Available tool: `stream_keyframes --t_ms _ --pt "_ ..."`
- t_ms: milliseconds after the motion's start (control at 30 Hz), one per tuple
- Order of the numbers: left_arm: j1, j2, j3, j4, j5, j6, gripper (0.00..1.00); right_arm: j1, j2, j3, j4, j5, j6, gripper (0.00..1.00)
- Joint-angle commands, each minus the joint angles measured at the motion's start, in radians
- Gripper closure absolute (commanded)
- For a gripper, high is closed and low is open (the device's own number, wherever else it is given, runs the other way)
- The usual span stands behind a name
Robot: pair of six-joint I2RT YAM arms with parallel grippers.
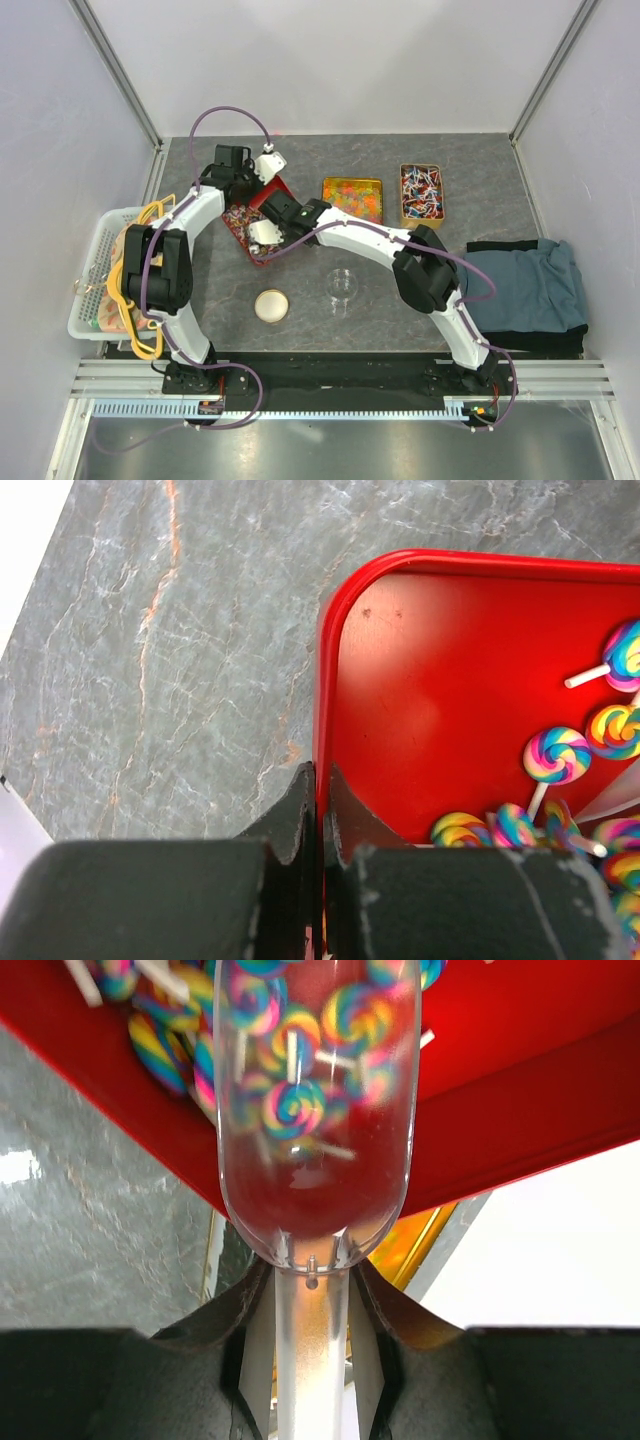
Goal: Pack the candies
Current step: Scoop the fake candies from the storage box.
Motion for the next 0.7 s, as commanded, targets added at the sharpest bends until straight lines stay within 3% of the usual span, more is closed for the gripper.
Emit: stream_keyframes --t_ms 0,367,667 --pt "-0.025 -0.098 0.117 0.076 0.026 -0.150 0.98 0.050 0.070 0.043 0.064 -0.007 0.115 1.00" --pt "-0.062 -0.124 0.090 -0.030 -0.085 -0.230 0.98 0.088 0.125 0.098 0.132 0.054 0.149 1.00" --pt "-0.062 -0.119 0.019 -0.039 -0.037 -0.290 0.98 0.115 0.121 0.084 0.218 0.010 0.177 1.00"
